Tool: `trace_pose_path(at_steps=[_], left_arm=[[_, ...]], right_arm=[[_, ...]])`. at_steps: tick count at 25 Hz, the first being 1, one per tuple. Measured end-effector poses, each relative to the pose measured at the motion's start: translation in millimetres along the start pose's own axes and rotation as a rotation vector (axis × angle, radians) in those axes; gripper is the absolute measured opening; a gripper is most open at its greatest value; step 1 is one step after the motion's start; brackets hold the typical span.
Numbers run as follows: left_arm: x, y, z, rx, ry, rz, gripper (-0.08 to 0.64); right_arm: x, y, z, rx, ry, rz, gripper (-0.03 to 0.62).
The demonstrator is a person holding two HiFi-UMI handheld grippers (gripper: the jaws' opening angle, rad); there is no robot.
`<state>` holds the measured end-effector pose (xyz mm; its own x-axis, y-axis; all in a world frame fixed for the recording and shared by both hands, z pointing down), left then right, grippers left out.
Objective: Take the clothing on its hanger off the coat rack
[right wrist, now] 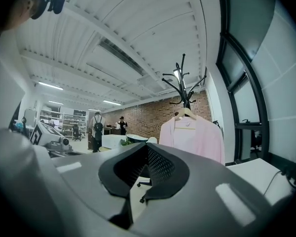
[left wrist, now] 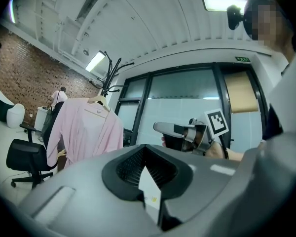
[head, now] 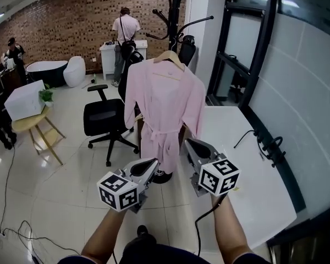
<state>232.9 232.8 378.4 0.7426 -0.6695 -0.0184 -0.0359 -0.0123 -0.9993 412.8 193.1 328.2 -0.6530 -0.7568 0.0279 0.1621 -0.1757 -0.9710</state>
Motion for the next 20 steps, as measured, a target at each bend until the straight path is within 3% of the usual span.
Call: trace_pose_path(at_steps=[8, 20], left_arm=[[41.7, -1.7, -72.5, -0.003, -0.081, -0.007, 0.012], [91.8, -0.9, -136.9, -0.014, -0.114, 0.008, 0.012]], right_arm=[[70.9, -1.5, 37.9, 0.065, -0.094, 0.019, 0.002], [141.4, 32.6, 67.7, -0.054, -0.136, 0.025, 0.002]])
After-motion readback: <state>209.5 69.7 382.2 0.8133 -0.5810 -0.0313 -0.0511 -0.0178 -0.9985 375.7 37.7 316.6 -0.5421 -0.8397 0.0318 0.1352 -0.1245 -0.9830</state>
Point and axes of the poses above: the fingertips, and each gripper's own axes: x forward along the fingers, z to its right, y out of its top, the point moved 7 cm from there along -x, backward along the fingers, and after that the axes turned 11 degrees about x, right-handed, at the moved point
